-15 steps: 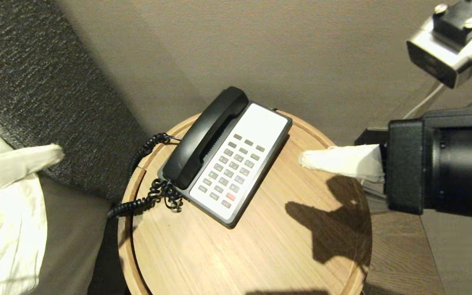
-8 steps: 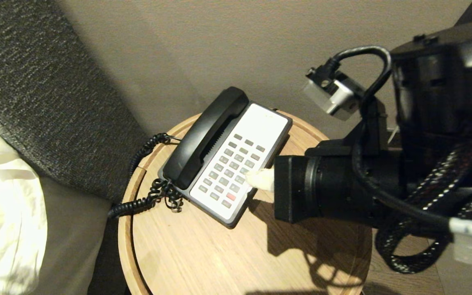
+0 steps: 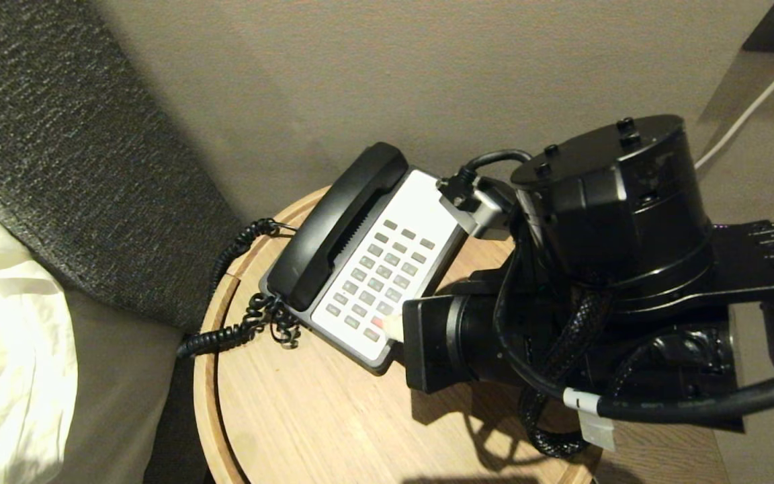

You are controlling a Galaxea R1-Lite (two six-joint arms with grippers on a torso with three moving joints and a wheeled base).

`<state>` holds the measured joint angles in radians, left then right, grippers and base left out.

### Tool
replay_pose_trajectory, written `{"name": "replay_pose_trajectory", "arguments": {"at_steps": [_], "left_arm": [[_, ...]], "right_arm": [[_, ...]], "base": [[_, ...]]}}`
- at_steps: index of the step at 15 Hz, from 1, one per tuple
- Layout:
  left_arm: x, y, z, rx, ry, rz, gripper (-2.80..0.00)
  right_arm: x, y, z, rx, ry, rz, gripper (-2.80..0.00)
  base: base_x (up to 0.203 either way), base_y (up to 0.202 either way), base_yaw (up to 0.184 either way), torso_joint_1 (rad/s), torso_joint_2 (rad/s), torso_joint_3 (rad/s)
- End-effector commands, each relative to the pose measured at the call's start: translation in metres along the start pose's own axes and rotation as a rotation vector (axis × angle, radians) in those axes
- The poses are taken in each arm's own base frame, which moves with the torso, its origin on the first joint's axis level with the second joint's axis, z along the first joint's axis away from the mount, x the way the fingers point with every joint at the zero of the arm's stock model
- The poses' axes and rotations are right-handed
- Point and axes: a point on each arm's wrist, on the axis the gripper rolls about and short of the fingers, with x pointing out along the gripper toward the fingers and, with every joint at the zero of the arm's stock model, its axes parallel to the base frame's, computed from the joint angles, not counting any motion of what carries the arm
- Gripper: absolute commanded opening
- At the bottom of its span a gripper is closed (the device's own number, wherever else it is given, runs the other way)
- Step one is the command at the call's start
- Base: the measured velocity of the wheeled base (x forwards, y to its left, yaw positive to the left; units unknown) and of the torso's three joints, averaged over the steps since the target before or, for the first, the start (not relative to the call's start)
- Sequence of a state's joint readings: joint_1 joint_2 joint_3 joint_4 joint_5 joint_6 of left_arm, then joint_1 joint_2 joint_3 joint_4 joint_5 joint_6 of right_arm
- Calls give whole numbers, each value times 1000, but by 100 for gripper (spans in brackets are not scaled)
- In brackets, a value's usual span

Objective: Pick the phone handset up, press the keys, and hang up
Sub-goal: End the call using the dial pad

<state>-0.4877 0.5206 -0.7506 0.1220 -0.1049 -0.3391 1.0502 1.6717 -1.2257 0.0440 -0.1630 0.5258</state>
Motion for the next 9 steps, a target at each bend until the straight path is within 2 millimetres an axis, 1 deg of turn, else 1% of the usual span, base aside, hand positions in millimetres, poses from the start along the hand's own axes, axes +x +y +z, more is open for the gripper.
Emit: {"name": "replay_pose_trajectory", "arguments": {"at_steps": [1,4,6,9], "left_arm": [[-1,1,-4,-5,9,-4,-280],[0,3,-8,-7,22,0,-280],[0,3,-8,-7,22,0,-280],[0,3,-8,-7,23,-1,-280]], "right_arm": [[3,0,-1,2,3,-1,-280],[7,0,-3,3,21,6,-280],[9,3,0,7,27,35,-280],[13,4,0,4,29,32,-280]], "base": [[0,0,0,0,0,0],[0,0,0,0,0,0],[0,0,0,0,0,0],[0,0,0,0,0,0]]}}
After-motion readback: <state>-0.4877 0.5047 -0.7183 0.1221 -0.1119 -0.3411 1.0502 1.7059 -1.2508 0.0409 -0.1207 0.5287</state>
